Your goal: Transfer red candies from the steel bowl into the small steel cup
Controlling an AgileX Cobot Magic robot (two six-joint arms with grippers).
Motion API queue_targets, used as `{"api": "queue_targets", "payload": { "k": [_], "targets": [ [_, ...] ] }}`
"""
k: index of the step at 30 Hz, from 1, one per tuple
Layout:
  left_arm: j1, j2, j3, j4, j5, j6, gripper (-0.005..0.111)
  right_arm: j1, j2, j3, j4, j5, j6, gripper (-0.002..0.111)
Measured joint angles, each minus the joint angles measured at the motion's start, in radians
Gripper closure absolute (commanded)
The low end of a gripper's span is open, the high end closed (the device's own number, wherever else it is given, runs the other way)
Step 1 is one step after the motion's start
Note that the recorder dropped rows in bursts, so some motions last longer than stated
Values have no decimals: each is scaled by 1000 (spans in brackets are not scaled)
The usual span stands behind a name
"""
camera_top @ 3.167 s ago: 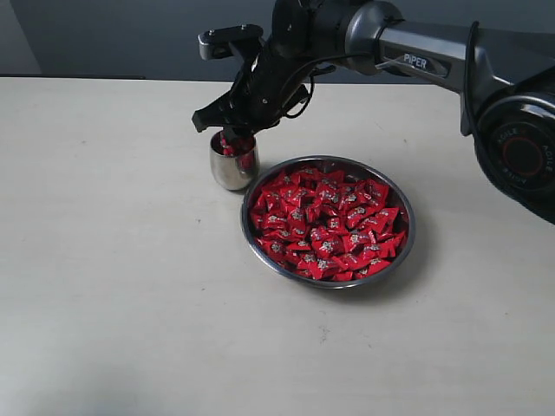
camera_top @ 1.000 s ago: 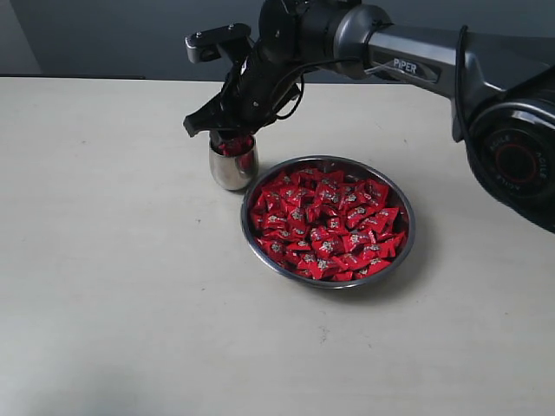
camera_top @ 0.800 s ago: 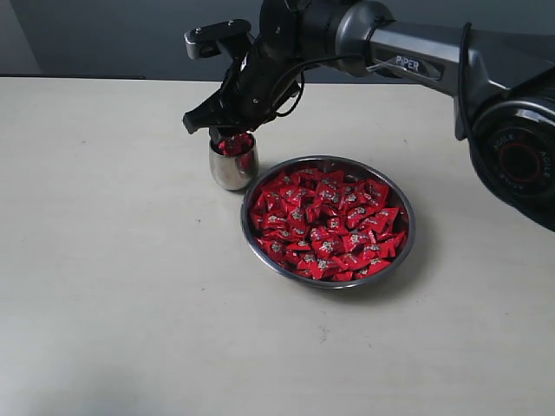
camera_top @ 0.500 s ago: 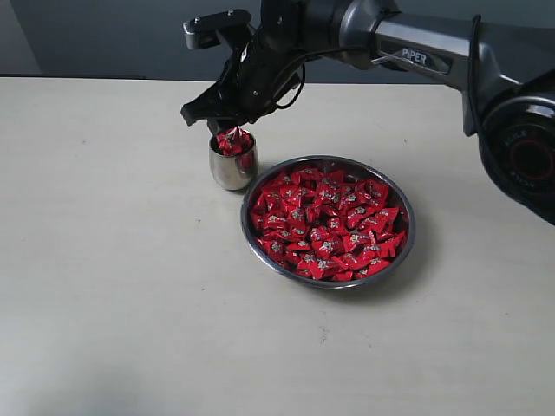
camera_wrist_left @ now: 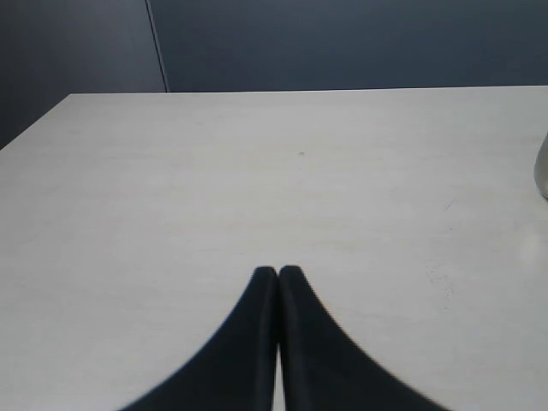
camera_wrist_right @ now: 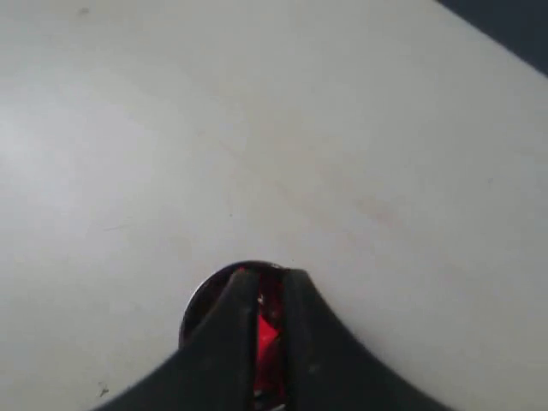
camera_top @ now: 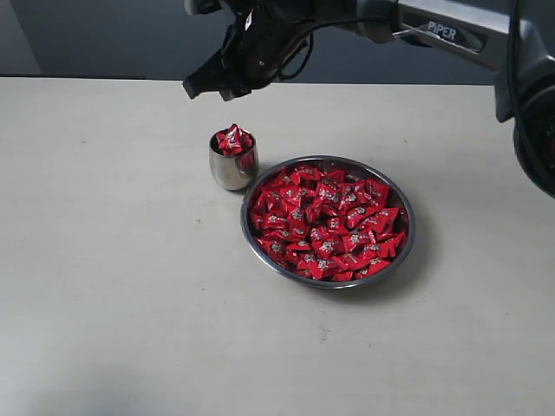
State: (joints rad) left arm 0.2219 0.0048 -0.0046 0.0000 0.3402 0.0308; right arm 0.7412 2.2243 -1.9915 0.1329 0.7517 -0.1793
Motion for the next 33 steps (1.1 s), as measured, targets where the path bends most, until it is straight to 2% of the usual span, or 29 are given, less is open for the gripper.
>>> {"api": "queue_targets", "payload": {
  "k": [5,8,18,21,33],
  "targets": [
    [0,0,0,0,0,0,106,-18,-46,8,-11,-34,37,108],
    [0,0,0,0,0,0,106,-51,-102,78,-11,-101,64,108],
    [0,0,0,0,0,0,106,-163,-494,657,-11,-595,79,108],
    [0,0,0,0,0,0,106,-191,-592,810,-11,-692,79,108],
    [0,0,0,0,0,0,106,-247,-809,1016,-16,-765,83,108]
  ]
}}
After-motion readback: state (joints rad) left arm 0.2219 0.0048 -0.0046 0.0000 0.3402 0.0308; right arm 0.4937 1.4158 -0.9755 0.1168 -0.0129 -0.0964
